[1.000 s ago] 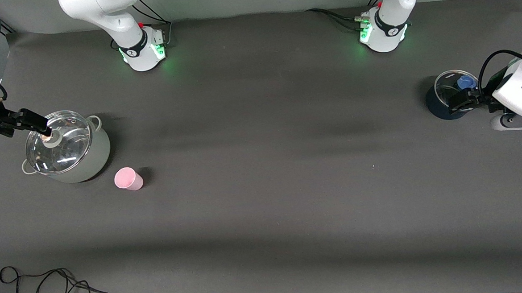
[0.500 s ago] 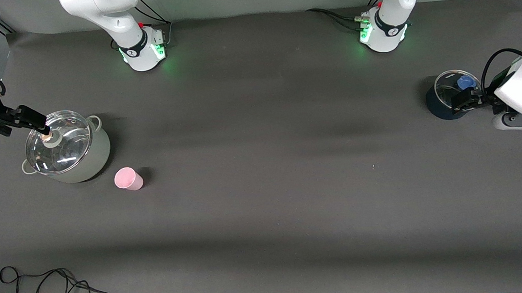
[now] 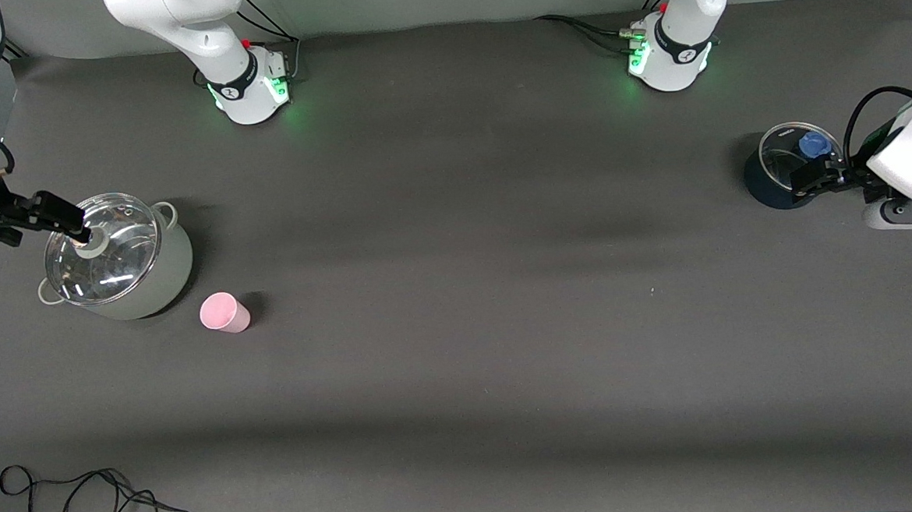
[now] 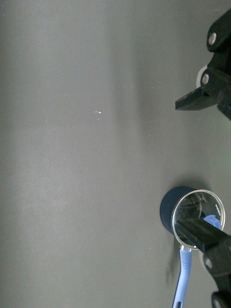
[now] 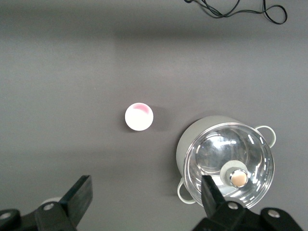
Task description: Transfer pink cup from left to right arm
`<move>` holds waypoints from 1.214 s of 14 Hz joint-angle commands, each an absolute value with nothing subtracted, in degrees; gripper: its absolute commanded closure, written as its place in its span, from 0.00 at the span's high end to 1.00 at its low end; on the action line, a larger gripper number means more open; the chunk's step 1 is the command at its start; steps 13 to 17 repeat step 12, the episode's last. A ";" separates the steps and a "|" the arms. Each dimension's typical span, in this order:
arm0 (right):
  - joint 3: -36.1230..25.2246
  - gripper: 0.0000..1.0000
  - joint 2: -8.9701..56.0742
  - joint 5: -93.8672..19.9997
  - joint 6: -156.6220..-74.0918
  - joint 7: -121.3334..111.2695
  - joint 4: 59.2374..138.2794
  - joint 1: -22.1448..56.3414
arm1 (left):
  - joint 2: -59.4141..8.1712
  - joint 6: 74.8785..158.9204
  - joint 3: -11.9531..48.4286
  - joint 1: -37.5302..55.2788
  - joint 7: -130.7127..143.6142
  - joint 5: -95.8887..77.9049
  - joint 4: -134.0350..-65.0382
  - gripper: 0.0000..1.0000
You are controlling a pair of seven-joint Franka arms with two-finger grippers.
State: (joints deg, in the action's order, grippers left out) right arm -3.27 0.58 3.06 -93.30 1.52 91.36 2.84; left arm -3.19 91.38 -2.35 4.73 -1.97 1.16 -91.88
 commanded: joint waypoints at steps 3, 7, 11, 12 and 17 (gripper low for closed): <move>-3.08 1.00 2.72 2.20 -92.81 1.14 88.33 2.55 | -3.78 91.32 -3.25 5.89 -2.55 2.11 -90.53 1.00; -2.99 1.00 2.81 1.85 -92.81 1.32 88.42 2.72 | -3.87 91.41 -3.25 5.89 -2.55 2.11 -90.18 1.00; -2.99 1.00 3.08 1.41 -92.81 1.23 88.33 2.72 | -3.87 91.41 -3.25 5.89 -2.55 2.11 -90.09 1.00; -2.99 1.00 3.08 1.41 -92.81 1.32 88.42 2.72 | -3.87 91.41 -3.25 5.89 -2.55 2.11 -90.09 1.00; -2.99 1.00 3.08 1.41 -92.81 1.32 88.42 2.72 | -3.87 91.41 -3.25 5.89 -2.55 2.11 -90.09 1.00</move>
